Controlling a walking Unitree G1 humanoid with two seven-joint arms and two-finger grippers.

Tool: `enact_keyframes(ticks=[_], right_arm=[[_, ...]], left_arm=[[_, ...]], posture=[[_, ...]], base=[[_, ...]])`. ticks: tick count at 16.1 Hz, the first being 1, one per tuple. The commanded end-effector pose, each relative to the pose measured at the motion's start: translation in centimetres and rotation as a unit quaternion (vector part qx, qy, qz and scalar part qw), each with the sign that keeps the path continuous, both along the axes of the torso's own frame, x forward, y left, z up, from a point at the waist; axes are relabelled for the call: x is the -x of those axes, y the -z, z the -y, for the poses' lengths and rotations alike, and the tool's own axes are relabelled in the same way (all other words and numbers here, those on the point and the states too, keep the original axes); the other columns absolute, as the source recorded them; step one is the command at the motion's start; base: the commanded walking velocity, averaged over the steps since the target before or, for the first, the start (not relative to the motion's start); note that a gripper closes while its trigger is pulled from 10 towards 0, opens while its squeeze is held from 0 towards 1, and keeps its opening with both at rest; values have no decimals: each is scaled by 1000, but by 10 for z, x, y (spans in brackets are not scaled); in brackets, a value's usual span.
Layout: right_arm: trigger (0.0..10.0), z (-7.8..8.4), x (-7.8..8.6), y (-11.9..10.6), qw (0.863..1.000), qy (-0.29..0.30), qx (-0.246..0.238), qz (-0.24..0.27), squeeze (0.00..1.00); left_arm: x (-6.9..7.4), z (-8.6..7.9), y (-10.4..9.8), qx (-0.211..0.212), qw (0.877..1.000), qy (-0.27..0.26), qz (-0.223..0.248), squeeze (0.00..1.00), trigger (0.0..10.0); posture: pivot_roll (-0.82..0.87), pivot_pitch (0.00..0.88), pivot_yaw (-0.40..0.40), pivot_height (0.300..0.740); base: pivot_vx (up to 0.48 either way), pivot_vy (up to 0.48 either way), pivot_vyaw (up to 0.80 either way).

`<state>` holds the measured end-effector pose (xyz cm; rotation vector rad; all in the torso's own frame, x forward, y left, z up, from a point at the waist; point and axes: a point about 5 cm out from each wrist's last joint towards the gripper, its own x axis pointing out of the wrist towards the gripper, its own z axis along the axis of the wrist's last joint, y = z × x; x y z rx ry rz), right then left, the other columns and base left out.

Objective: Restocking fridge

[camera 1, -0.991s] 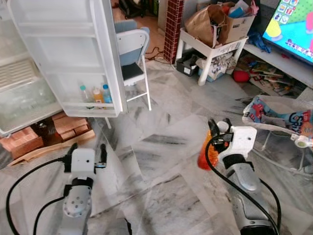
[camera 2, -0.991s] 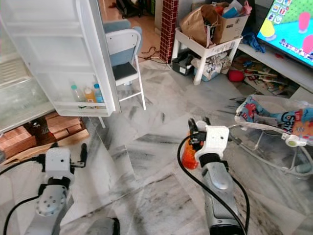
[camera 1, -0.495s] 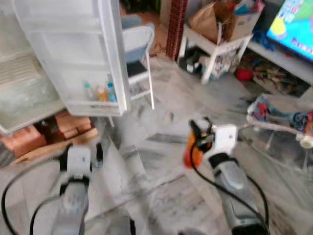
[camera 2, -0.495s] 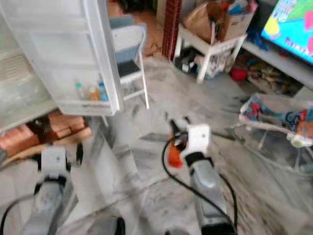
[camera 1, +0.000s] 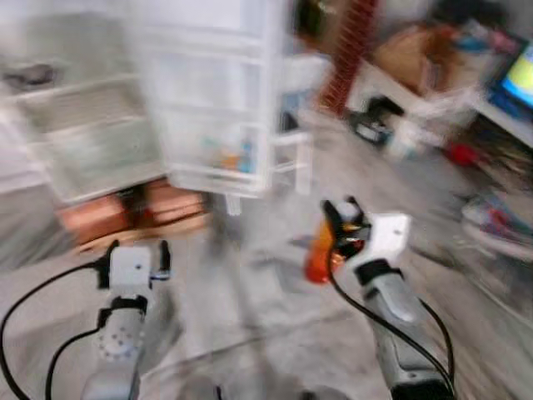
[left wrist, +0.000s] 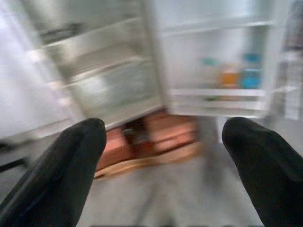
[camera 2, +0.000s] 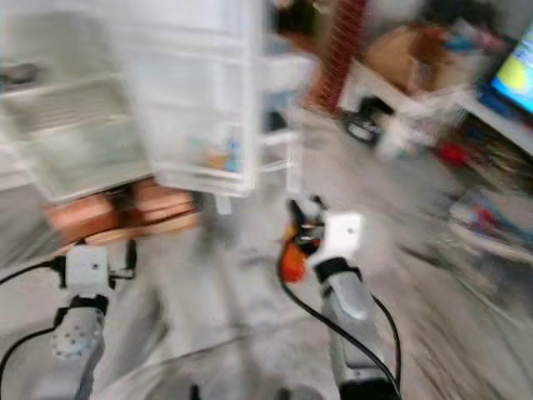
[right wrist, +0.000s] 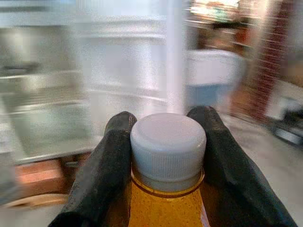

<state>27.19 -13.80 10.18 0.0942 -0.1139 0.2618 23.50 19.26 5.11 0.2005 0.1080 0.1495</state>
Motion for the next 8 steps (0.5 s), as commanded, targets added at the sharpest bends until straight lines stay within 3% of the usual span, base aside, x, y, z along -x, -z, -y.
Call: enact_keyframes(ticks=[1,3,5,8], right_arm=[[10000,11,0,-5,1000,16,2,12,0],[10000,12,-2,-6,1000,23,-5,16,0],[10000,13,-2,-6,999,30,-4,17,0],[10000,16,-3,-6,999,38,-1,21,0]], left_arm=[[0,8,1,8,1000,8,-1,0,10000],[-2,8,0,0,1000,15,6,0,10000],[-2,8,0,-1,1000,17,9,0,10000],[-4,10,-1,2,1000,26,12,0,10000]], posture=[[106,70,-49,740],[107,69,-48,740],[107,68,-46,740],[109,62,-51,740]], base=[[0,401,781],[0,422,644],[0,416,0],[271,395,0]])
